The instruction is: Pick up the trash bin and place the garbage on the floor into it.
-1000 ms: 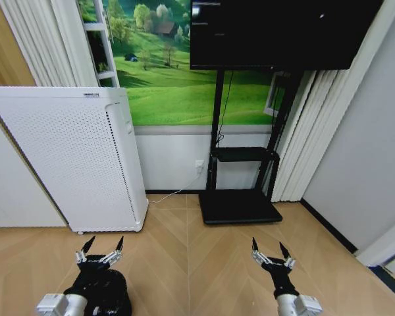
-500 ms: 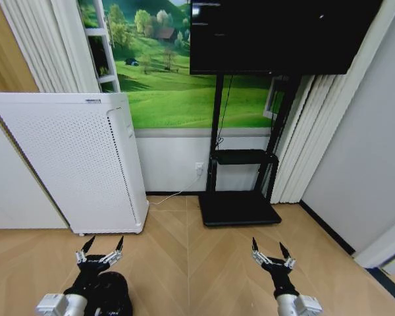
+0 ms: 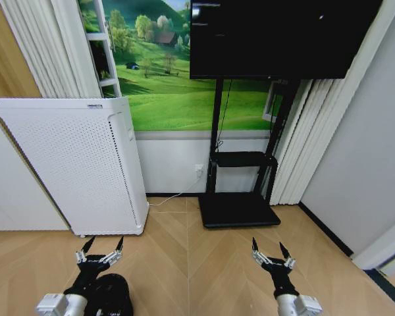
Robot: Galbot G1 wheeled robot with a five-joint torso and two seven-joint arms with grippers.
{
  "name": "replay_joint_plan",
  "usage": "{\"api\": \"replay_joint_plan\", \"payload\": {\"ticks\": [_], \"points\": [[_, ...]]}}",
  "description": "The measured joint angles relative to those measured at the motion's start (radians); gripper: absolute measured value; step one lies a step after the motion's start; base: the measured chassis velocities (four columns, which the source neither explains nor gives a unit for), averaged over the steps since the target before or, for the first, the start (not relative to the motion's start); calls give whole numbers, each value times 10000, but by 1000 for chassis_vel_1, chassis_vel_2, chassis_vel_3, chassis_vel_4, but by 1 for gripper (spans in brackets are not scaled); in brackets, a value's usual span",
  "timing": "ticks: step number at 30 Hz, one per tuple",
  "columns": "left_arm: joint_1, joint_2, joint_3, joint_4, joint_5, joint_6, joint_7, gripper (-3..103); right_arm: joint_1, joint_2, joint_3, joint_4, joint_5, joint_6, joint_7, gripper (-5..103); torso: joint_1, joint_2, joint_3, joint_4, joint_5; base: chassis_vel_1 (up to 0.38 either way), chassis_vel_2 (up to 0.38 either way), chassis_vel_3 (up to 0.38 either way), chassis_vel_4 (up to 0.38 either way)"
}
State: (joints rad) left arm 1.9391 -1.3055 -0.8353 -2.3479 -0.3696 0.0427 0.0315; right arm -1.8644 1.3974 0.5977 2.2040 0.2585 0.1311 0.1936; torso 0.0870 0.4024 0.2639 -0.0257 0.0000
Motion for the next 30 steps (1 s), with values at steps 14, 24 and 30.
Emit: {"api": "replay_joint_plan", "payload": {"ticks": [14,24,30], "points": [[0,0,0,0,0,-1,0,100,0,0,0,0,0,0,0,100,239,635,395,0,0,0,0,0,0],[0,0,0,0,0,0,0,100,0,0,0,0,0,1,0,100,389,1005,614,0,0,0,0,0,0],[0,0,0,-1,-1,0,0,100,0,0,0,-1,0,1,0,100,483,1243,758,0,0,0,0,0,0]]}}
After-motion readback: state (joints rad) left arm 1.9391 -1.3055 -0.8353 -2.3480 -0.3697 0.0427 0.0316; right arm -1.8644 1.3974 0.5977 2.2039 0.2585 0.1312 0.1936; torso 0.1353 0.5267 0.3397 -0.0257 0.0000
